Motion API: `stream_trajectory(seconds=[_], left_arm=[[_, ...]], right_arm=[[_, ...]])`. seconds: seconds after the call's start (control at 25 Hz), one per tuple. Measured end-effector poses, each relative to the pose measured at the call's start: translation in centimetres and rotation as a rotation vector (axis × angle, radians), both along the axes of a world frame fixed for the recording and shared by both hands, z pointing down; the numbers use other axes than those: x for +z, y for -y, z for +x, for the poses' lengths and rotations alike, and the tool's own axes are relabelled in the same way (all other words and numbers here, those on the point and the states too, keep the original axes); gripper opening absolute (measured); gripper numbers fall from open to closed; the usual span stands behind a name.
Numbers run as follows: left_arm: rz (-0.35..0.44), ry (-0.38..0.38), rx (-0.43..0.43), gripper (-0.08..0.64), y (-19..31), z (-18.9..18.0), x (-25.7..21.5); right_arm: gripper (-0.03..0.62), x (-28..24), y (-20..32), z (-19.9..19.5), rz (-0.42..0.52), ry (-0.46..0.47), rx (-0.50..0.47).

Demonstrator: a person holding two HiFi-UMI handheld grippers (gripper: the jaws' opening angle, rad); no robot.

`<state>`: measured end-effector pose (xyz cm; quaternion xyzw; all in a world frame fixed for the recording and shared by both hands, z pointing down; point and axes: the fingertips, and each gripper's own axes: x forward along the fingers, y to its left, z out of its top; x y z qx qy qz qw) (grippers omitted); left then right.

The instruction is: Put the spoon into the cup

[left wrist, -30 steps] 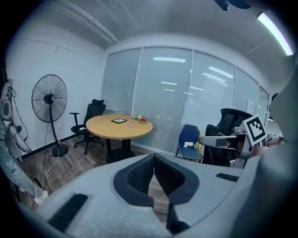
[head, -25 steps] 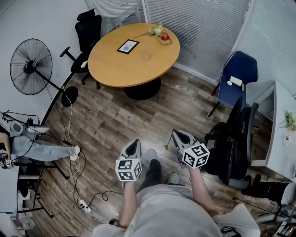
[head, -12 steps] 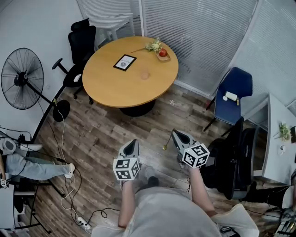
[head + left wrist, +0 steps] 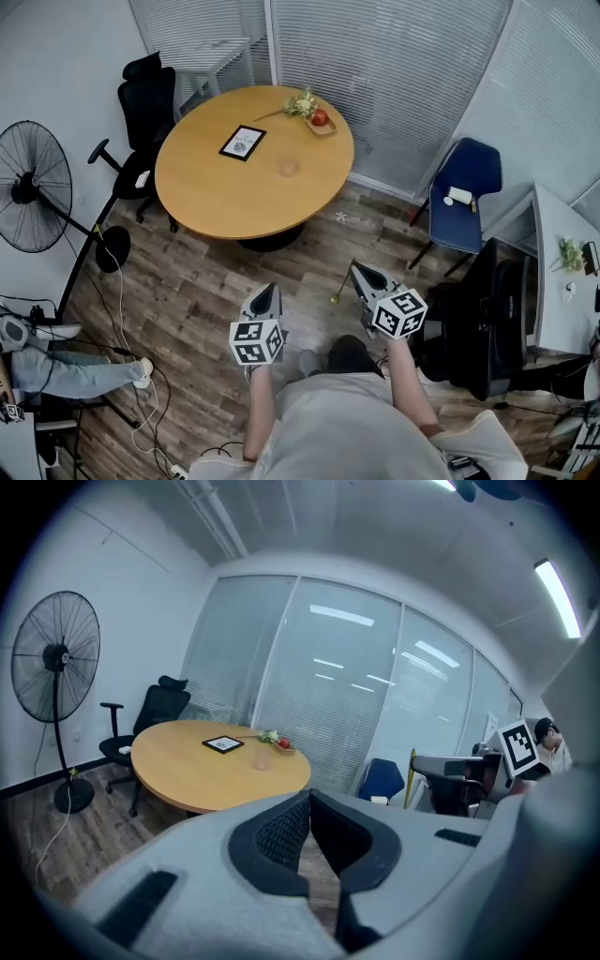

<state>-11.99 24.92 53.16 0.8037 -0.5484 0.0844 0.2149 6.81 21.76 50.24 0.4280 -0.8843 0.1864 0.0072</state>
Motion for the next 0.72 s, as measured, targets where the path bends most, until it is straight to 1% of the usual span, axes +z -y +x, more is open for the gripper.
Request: stream_trajectory(seconds=[0.16,0.4,0.72], left_arm=[[0.001,-0.010,0.005,0.009,1.1,-0.3,-0.1],[-0.013,-0.008,-0.014,0.009,3.1,-1.5,1.1],[-0.013,0.019,-0.037,0.009,8.8,-2.8,1.1]], right_arm=[[0.002,0.1,1.0,-0.4,-0.003,-0.011,0.003],[0.003,1.0,3.8,-1.5,-0.006,-0.001,-0.008],[0.002,1.6,9.8,-2.5,-0.012,0.035,-0.019]])
